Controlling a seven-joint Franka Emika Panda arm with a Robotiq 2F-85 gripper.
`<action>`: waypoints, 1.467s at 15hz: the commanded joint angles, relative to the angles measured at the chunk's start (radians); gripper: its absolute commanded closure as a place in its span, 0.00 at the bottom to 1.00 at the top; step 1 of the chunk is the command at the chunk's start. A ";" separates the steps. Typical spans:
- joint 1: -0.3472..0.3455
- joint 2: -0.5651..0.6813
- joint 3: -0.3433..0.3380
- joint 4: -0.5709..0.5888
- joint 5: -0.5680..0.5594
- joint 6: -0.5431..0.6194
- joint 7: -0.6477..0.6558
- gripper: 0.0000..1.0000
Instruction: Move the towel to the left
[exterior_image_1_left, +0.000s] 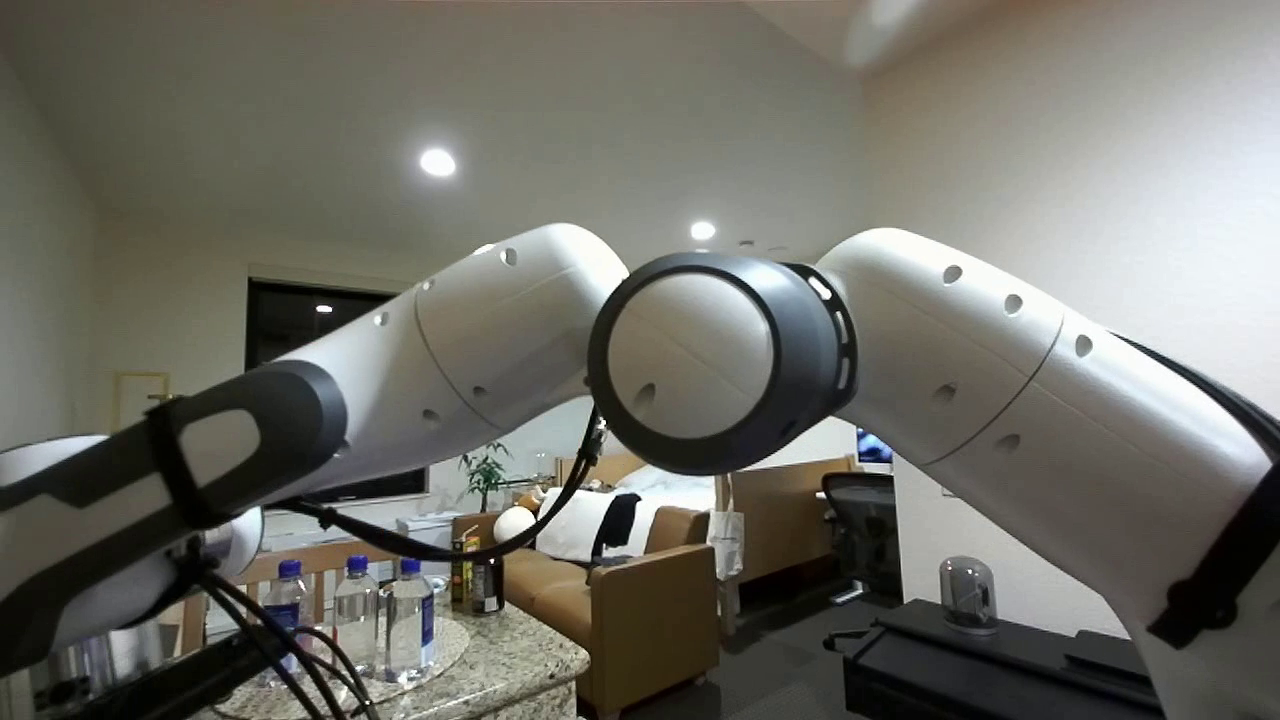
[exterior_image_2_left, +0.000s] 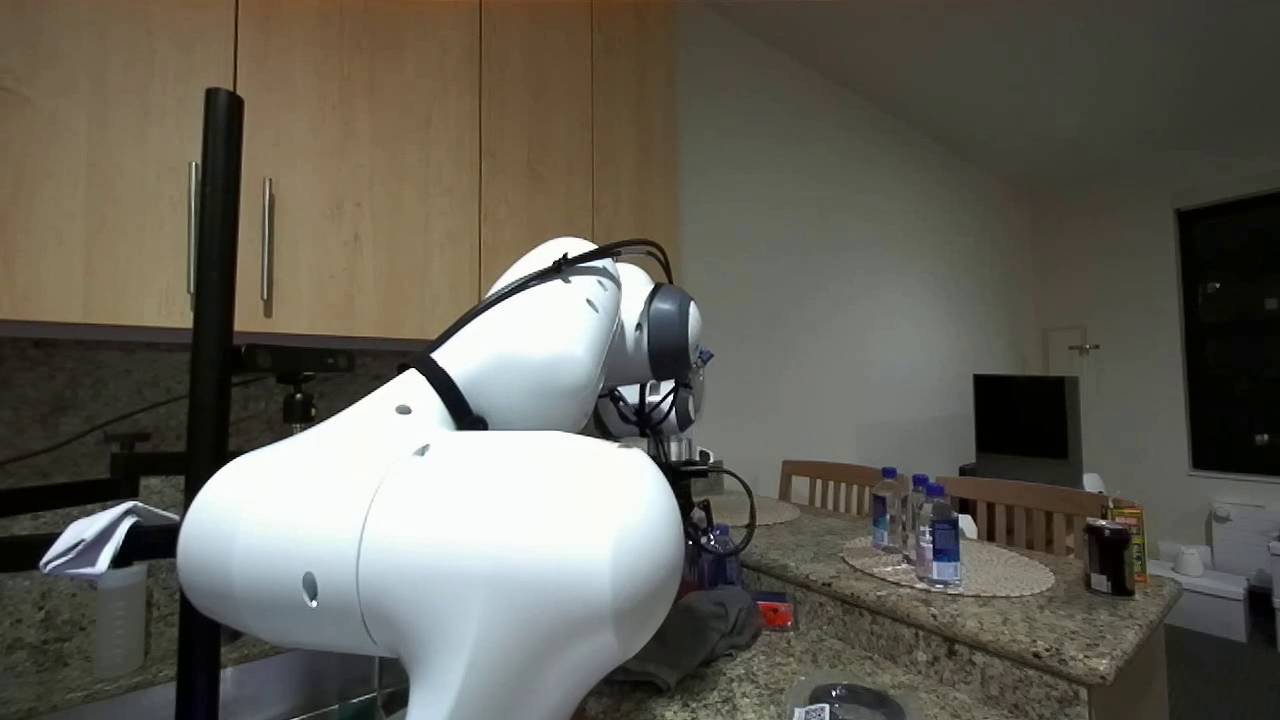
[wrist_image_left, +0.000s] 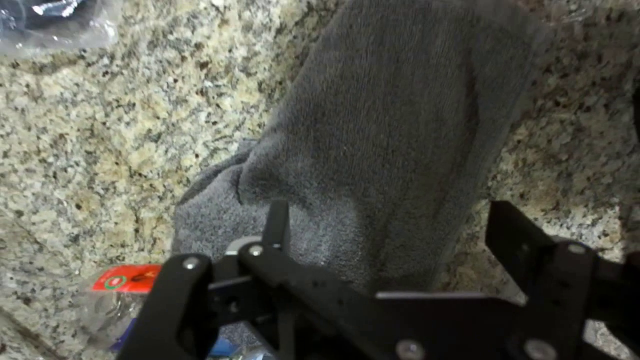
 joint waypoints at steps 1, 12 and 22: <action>-0.034 -0.088 0.004 -0.083 0.042 -0.072 0.015 0.00; -0.117 -0.205 0.009 -0.181 0.124 -0.067 -0.010 0.00; -0.108 -0.186 -0.003 -0.142 0.130 -0.067 0.000 0.00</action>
